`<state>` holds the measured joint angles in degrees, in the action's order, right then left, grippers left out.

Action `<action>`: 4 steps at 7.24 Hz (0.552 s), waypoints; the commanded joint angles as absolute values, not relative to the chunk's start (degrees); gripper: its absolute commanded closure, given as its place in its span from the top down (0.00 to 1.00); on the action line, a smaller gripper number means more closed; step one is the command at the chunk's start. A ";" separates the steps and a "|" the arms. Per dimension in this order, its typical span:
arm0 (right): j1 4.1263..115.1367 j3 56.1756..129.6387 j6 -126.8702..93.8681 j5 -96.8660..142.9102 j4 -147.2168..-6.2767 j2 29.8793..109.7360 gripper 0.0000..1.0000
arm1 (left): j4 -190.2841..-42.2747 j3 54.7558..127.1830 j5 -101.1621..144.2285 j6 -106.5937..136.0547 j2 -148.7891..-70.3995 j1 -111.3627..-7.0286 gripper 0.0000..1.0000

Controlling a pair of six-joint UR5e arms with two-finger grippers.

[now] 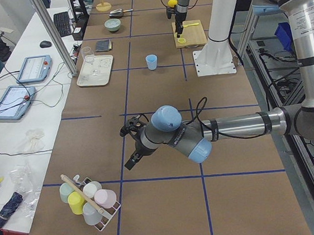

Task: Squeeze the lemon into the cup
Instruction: 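Carry the lemon slice with the right gripper over the blue cup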

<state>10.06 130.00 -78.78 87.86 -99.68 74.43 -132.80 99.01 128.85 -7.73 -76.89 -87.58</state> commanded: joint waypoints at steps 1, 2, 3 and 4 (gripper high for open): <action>16.49 125.45 -77.08 94.10 -107.83 61.05 0.27 | -132.80 99.05 128.85 -7.73 -76.73 -87.54 1.00; 19.22 120.72 -76.47 95.70 -107.84 56.47 0.27 | -132.80 99.05 128.85 -7.73 -76.73 -87.63 1.00; 21.51 116.15 -75.42 96.50 -107.75 52.34 0.27 | -132.80 99.14 128.85 -7.73 -76.73 -87.63 1.00; 23.97 109.14 -75.24 98.07 -107.75 46.64 0.27 | -132.80 99.31 128.85 -7.73 -76.64 -87.63 1.00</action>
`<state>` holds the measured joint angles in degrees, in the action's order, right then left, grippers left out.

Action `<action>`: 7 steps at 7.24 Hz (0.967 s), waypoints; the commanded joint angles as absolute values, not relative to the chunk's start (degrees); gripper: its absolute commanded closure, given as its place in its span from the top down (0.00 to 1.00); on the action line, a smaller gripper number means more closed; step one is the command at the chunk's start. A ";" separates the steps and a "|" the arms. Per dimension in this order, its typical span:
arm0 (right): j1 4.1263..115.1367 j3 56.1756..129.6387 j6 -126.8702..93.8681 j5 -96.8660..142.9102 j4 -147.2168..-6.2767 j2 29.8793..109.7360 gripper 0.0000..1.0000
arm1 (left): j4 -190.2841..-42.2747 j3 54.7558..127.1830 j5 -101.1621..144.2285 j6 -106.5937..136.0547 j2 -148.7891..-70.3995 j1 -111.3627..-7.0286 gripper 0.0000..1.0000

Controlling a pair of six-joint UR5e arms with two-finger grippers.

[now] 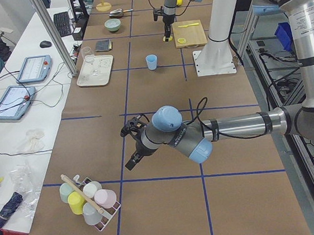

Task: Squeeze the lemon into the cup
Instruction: 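Carry the lemon slice with the right gripper over the blue cup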

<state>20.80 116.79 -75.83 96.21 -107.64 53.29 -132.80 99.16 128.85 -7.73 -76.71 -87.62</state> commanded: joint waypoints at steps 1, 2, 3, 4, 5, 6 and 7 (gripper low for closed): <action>26.08 101.94 -75.15 99.13 -107.06 41.45 0.27 | -132.80 99.32 128.85 -7.73 -76.64 -87.63 1.00; 27.41 95.78 -74.36 99.23 -105.75 37.57 0.27 | -132.80 99.32 128.85 -7.73 -76.64 -87.63 1.00; 27.77 91.45 -74.27 99.32 -102.25 36.49 0.27 | -132.80 99.32 128.85 -7.73 -76.73 -87.63 1.00; 27.77 89.75 -74.18 99.32 -100.91 36.47 0.27 | -132.80 99.32 128.85 -7.65 -76.64 -87.63 1.00; 27.77 89.56 -74.18 99.49 -100.90 36.82 0.28 | -132.80 99.32 128.85 -7.65 -76.64 -87.63 1.00; 27.69 89.56 -74.09 100.10 -100.90 37.52 0.28 | -132.80 99.32 128.85 -7.56 -76.73 -87.54 1.00; 27.51 89.65 -73.92 100.37 -100.90 38.23 0.29 | -132.80 99.32 128.85 -7.47 -76.73 -87.54 1.00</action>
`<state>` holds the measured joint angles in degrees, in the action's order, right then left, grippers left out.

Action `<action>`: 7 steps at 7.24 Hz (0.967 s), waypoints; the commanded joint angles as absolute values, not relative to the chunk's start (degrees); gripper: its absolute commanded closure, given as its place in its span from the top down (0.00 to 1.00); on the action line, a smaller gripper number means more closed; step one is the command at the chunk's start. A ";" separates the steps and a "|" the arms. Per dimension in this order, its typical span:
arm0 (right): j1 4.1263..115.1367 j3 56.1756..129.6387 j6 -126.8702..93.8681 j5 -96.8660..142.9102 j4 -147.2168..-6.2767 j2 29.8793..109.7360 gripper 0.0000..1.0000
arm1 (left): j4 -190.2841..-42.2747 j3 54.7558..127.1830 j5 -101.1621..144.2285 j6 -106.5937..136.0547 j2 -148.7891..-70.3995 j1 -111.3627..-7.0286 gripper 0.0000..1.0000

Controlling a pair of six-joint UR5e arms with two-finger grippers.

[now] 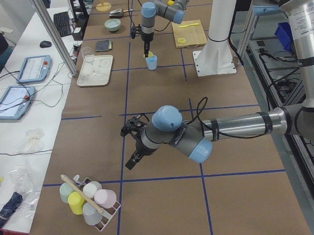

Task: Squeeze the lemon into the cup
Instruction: 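Lower the lemon slice into the blue cup and open the right gripper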

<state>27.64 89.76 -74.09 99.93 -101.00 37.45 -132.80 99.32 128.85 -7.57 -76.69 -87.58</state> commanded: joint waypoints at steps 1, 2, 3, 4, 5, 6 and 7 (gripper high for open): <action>27.42 89.91 -73.92 100.37 -100.90 38.75 0.30 | -132.89 99.32 128.85 -7.47 -76.73 -87.54 1.00; 27.25 90.00 -73.92 100.37 -100.90 38.67 0.31 | -132.89 99.32 128.85 -7.47 -76.73 -87.54 1.00; 27.16 90.44 -74.00 100.46 -100.99 38.67 0.34 | -132.89 99.40 128.85 -7.47 -76.73 -87.54 1.00; 26.98 90.96 -74.09 100.63 -100.99 38.76 0.38 | -132.80 99.32 128.85 -7.47 -76.73 -87.54 1.00; 26.98 90.97 -73.92 100.90 -100.99 38.76 0.85 | -132.89 99.32 128.85 -7.47 -76.73 -87.54 1.00; 26.98 91.84 -73.92 100.90 -100.99 38.59 1.00 | -132.72 99.32 128.93 -7.38 -76.73 -87.54 1.00; 27.68 93.32 -72.09 102.03 -101.42 38.93 1.00 | -132.28 99.23 128.85 -7.30 -76.73 -87.45 1.00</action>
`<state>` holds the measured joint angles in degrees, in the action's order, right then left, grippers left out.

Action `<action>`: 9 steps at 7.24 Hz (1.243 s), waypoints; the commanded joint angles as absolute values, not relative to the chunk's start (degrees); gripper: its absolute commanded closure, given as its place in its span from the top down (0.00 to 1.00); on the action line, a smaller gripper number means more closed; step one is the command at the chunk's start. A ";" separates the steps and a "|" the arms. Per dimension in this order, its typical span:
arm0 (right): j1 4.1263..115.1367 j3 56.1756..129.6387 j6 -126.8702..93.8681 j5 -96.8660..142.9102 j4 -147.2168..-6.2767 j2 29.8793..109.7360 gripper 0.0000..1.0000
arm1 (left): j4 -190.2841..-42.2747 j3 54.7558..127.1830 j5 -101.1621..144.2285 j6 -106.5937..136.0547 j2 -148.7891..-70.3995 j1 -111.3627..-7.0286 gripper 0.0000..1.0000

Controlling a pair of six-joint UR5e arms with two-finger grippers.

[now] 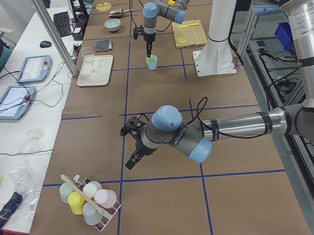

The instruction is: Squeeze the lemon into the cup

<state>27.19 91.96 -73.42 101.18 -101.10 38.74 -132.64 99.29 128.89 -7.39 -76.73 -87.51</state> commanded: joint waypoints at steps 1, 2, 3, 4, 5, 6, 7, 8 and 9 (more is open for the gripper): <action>31.78 93.77 -65.63 106.30 -101.43 40.24 1.00 | -131.49 99.23 128.85 -6.08 -76.90 -87.10 1.00; 36.08 95.69 -57.65 109.91 -101.43 43.56 1.00 | -130.88 99.32 128.93 -1.37 -77.69 -85.53 1.00; 41.17 99.98 -46.78 112.21 -101.34 49.86 1.00 | -130.78 99.32 128.76 5.64 -79.44 -82.12 1.00; 47.66 101.93 -34.92 117.11 -101.34 54.88 1.00 | -130.78 99.23 128.24 12.85 -81.19 -78.35 1.00; 53.29 103.95 -25.84 121.25 -101.34 60.41 1.00 | -130.78 99.23 128.15 17.10 -82.60 -76.40 1.00; 58.57 105.71 -14.70 123.90 -101.25 66.56 1.00 | -130.87 99.32 127.97 20.36 -82.97 -74.46 1.00; 62.80 107.04 -5.98 124.53 -100.99 73.32 1.00 | -130.87 99.32 127.97 23.35 -84.01 -73.57 1.00; 66.58 108.09 0.03 123.84 -100.73 81.83 1.00 | -130.96 99.40 127.36 25.81 -84.81 -71.91 1.00; 70.54 107.84 5.48 123.40 -100.72 87.05 1.00 | -130.96 100.19 126.22 29.15 -84.99 -70.15 1.00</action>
<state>65.57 107.44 -2.14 123.69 -100.84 79.32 -130.92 99.58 127.28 25.34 -84.45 -72.20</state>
